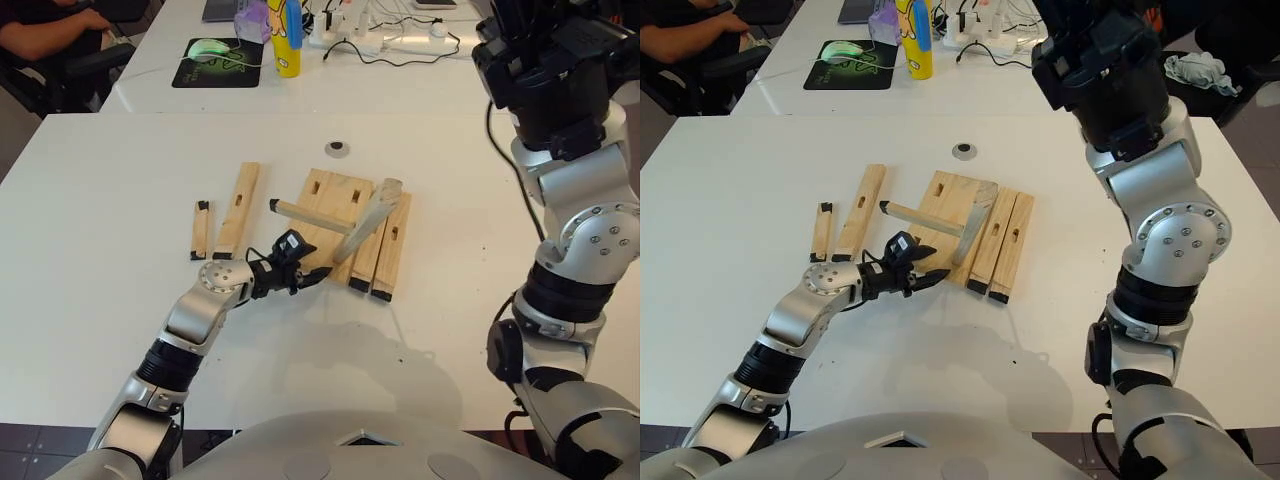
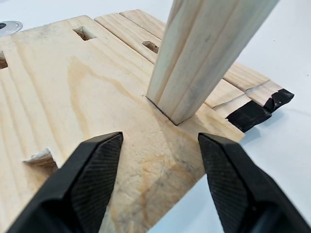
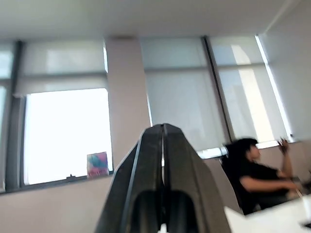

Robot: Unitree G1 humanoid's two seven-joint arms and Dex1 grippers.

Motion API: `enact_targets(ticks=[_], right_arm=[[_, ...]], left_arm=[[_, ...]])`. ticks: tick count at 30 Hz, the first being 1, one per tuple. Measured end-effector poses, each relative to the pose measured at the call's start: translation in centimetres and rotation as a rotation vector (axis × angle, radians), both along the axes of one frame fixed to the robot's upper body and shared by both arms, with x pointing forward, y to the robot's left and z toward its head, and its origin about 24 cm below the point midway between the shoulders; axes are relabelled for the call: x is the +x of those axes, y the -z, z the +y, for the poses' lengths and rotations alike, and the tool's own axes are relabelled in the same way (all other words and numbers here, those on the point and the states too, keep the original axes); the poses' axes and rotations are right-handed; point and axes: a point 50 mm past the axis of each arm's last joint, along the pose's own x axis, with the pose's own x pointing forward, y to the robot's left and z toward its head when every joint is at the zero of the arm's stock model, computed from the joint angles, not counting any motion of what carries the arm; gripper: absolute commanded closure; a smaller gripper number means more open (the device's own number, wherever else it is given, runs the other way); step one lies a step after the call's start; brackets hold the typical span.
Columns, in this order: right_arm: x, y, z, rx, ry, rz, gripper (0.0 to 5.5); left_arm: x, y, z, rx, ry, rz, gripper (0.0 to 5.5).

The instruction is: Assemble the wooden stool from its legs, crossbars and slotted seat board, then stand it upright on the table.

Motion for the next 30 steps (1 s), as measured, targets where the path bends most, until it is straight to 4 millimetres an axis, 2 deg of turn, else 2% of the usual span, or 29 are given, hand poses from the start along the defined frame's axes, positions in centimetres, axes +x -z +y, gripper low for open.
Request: enact_targets(ticks=[2,4,6,9,13,15,17,20,21,24,30], right_arm=[[0.5,4.6,1.6,-0.232,0.035,0.115,5.48],[0.7,5.6,2.0,-0.342,0.078,0.067,5.48],[1.1,5.9,1.8,-0.354,0.127,0.059,5.48],[2.2,5.5,-0.3,-0.122,0.186,0.175,5.48],[3.3,2.3,-5.1,0.235,0.306,0.191,5.48],[3.9,2.0,-7.0,0.285,0.400,0.195,5.48],[4.3,3.2,-7.6,0.202,0.497,0.220,5.48],[4.8,6.6,-7.5,-0.024,0.613,0.277,5.48],[4.8,8.4,-7.3,-0.127,0.647,0.307,5.48],[4.8,11.3,-7.2,-0.270,0.706,0.375,5.48],[4.2,14.8,-7.9,-0.498,0.795,0.436,5.48]], left_arm=[[0.1,-0.2,-0.1,-0.004,0.004,-0.008,2.61],[0.1,-0.1,0.0,0.001,-0.001,-0.003,2.61],[0.1,0.1,0.0,0.008,-0.001,0.010,2.61],[0.0,-0.1,-0.1,0.006,0.001,0.011,2.61],[0.2,-0.1,-0.4,-0.004,-0.055,0.023,2.61],[0.3,-0.1,-0.6,-0.006,-0.091,0.027,2.61],[0.4,-0.1,-0.8,-0.008,-0.119,0.029,2.61],[0.6,-0.1,-1.0,-0.007,-0.151,0.023,2.61],[0.7,-0.1,-1.1,-0.001,-0.164,0.018,2.61],[1.1,0.0,-1.3,0.004,-0.186,0.017,2.61],[1.8,-0.1,-1.3,0.001,-0.230,0.015,2.61]])
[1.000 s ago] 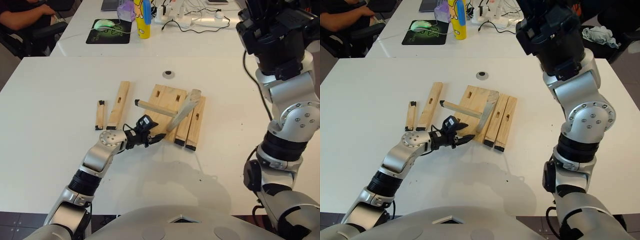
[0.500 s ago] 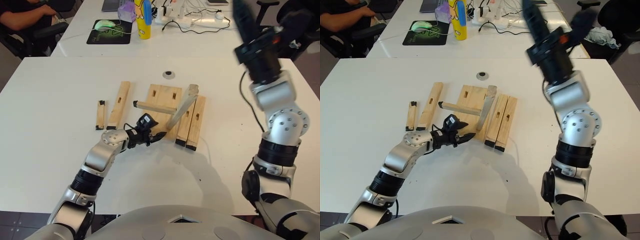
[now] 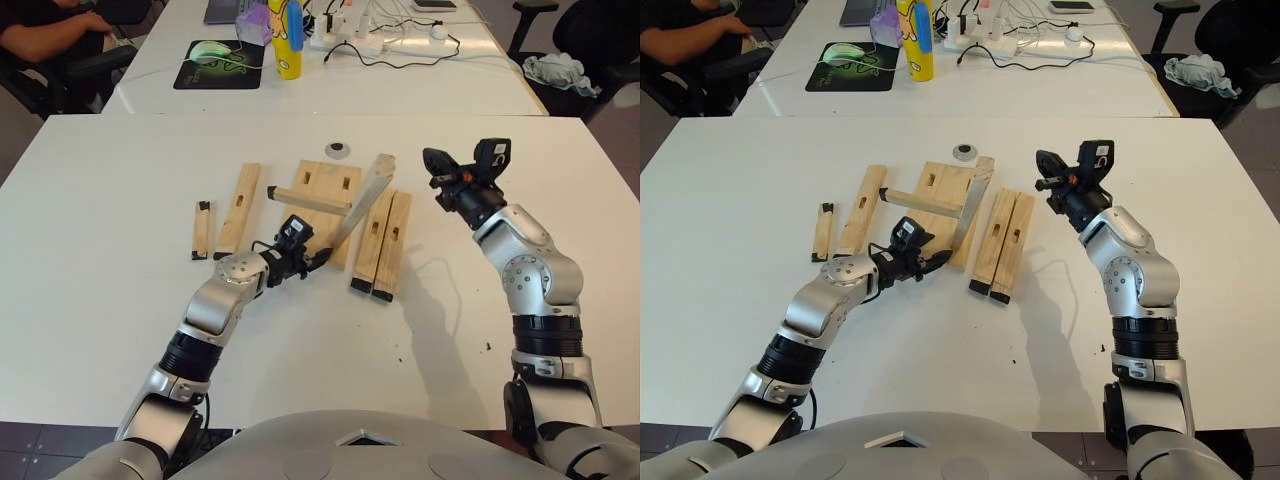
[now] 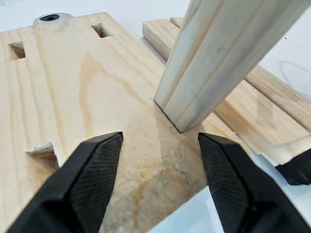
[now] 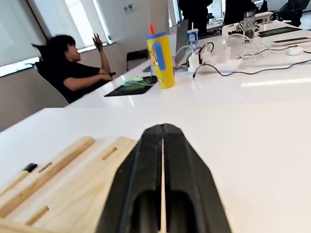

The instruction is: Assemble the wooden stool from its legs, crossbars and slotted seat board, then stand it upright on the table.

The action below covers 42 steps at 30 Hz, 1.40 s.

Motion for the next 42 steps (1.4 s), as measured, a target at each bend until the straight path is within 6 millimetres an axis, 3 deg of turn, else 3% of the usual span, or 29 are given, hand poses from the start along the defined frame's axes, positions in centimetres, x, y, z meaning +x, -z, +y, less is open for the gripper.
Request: enact_targets(ticks=[9,16,23,33,42], right_arm=[[-4.7,3.1,2.1,-0.105,-0.181,0.178,5.48],[-8.1,2.7,1.2,-0.250,-0.352,0.293,5.48],[-9.1,3.2,1.8,-0.292,-0.492,0.381,5.48],[-9.9,4.4,2.4,-0.395,-0.555,0.469,5.48],[-8.3,3.4,-0.8,-0.647,-0.494,0.434,5.48]], left_arm=[[-0.4,-0.2,0.4,-0.034,-0.059,-0.015,2.61],[-1.5,-0.7,1.6,-0.047,-0.079,-0.044,2.61],[-2.0,-0.6,1.5,-0.056,-0.099,-0.045,2.61],[-2.5,-0.8,1.1,-0.053,-0.047,-0.031,2.61],[-3.6,-0.9,0.9,-0.065,0.010,-0.007,2.61]])
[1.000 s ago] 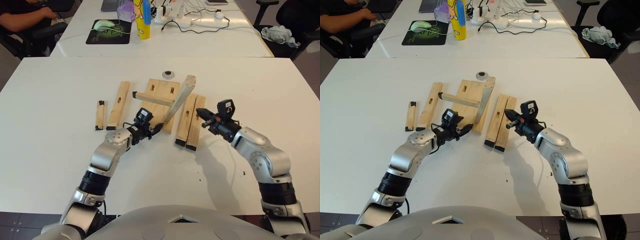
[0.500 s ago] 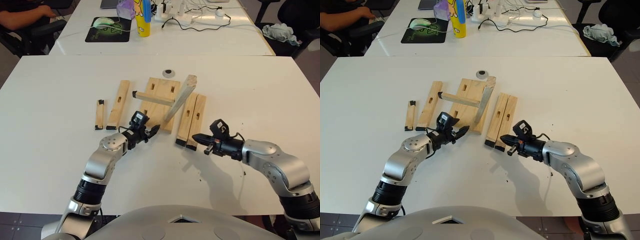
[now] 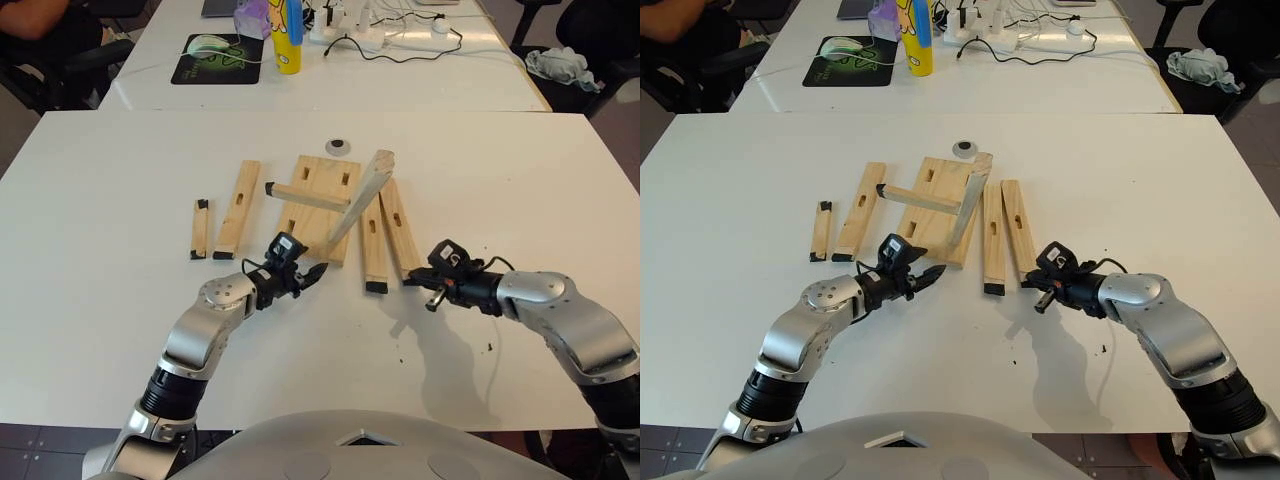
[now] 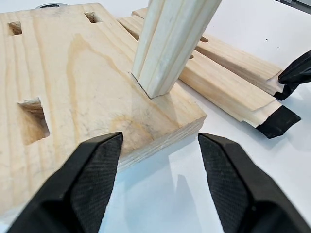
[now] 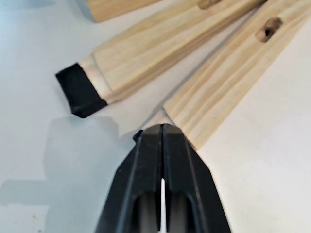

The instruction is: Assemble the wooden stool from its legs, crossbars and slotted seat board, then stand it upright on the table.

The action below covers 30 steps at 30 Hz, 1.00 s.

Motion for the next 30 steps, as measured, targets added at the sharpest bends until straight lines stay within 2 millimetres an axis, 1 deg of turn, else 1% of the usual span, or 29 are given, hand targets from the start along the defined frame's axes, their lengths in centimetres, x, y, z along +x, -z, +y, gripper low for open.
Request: enact_targets(ticks=[1,2,3,4,5,7,8,9,11,14,16,18,23,27,30], right_arm=[[0.1,-0.1,-0.1,0.004,0.007,-0.001,5.48],[0.4,-0.3,-0.2,0.051,0.029,0.004,5.48],[0.7,-0.8,0.1,0.127,0.050,-0.004,5.48],[1.0,-1.5,0.8,0.227,0.056,-0.024,5.48],[1.2,-2.1,1.5,0.293,0.048,-0.042,5.48],[1.5,-3.8,2.9,0.459,0.049,-0.100,5.20],[1.6,-4.2,3.3,0.499,0.059,-0.116,5.15],[1.6,-4.4,3.5,0.527,0.089,-0.128,4.95],[1.4,-4.2,4.1,0.541,0.197,-0.146,4.62],[0.3,-3.0,4.7,0.516,0.370,-0.134,4.14],[-0.7,-2.2,5.3,0.540,0.477,-0.097,3.87],[-1.1,-1.9,5.8,0.565,0.553,-0.061,3.56],[-1.7,-1.4,6.2,0.546,0.609,0.009,2.70],[-1.8,-1.0,6.9,0.494,0.603,0.029,2.11],[-1.8,-0.8,7.2,0.447,0.609,0.018,2.06]], left_arm=[[0.0,0.0,0.0,-0.001,0.000,0.000,2.61],[0.0,0.0,0.0,-0.001,-0.001,0.000,2.61],[-0.1,0.0,0.0,-0.001,-0.001,0.000,2.61],[-0.1,0.0,0.0,-0.003,0.000,0.000,2.61],[-0.1,0.0,-0.1,-0.004,0.001,0.001,2.61],[-0.1,0.0,-0.2,-0.006,0.005,0.001,2.61],[-0.1,0.1,-0.2,-0.007,0.007,0.000,2.61],[-0.2,0.1,-0.2,-0.007,0.009,0.001,2.61],[-0.2,0.1,-0.2,-0.006,0.011,0.004,2.61],[-0.3,0.0,-0.3,-0.009,0.024,0.014,2.61],[-0.5,-0.1,-0.4,-0.011,0.040,0.022,2.61],[-0.8,0.1,-0.5,-0.009,0.054,0.045,2.61],[-1.5,0.9,-0.7,-0.006,0.069,0.103,2.61],[-1.6,0.8,-0.9,-0.008,0.076,0.106,2.61],[-1.7,0.7,-1.0,-0.015,0.082,0.108,2.61]])
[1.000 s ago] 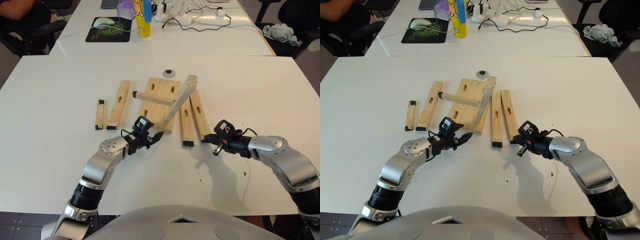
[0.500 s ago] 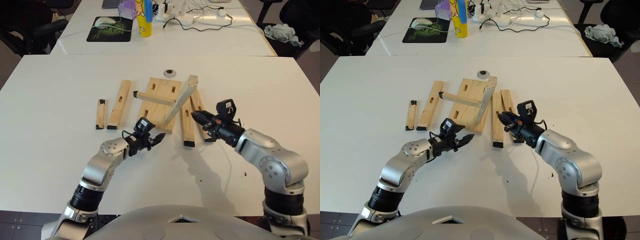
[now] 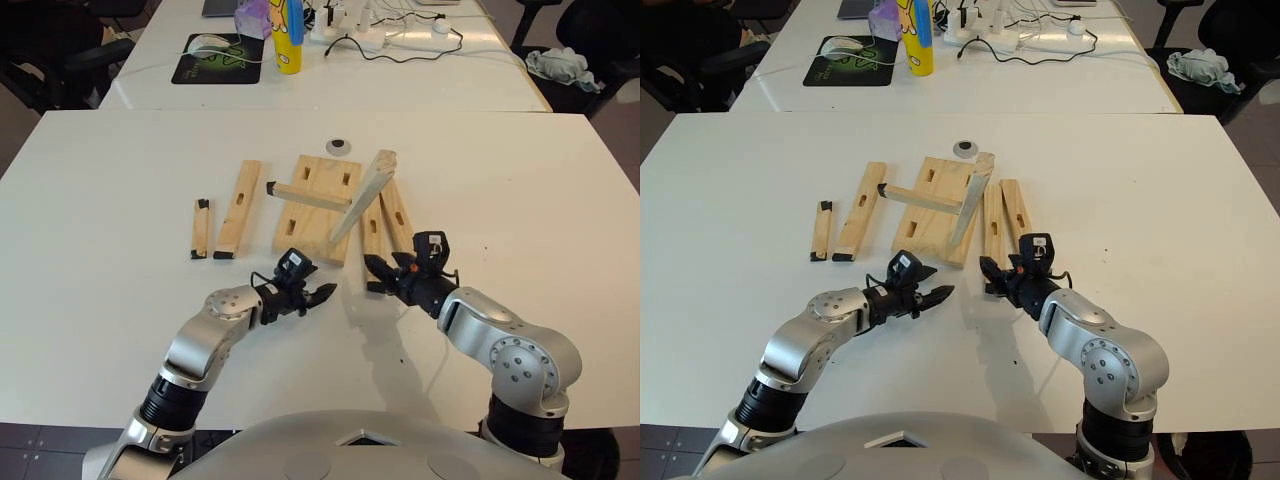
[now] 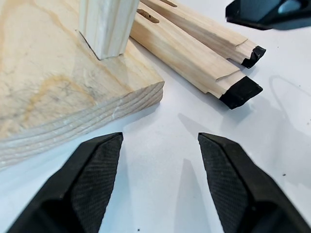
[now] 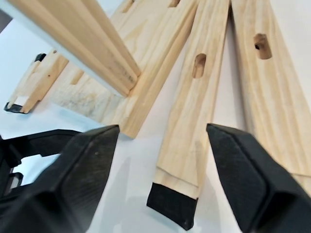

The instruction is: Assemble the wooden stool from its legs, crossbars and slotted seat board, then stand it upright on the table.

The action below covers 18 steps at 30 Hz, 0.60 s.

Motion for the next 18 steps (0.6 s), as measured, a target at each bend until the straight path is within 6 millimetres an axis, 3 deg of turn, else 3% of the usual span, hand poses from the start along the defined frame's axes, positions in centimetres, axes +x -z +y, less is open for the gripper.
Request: enact_targets(ticks=[6,12,18], right_arm=[[0.4,0.6,-0.1,-0.129,0.021,-0.030,2.06],[0.1,2.4,-0.1,-0.121,0.064,0.025,2.06],[0.2,2.6,0.5,-0.091,0.067,0.026,2.06]], left_arm=[[0.4,-0.5,-0.3,-0.001,0.015,-0.016,2.61],[0.5,-0.6,-0.3,0.000,0.026,-0.015,2.61],[0.4,-0.5,-0.3,0.002,0.034,-0.012,2.61]])
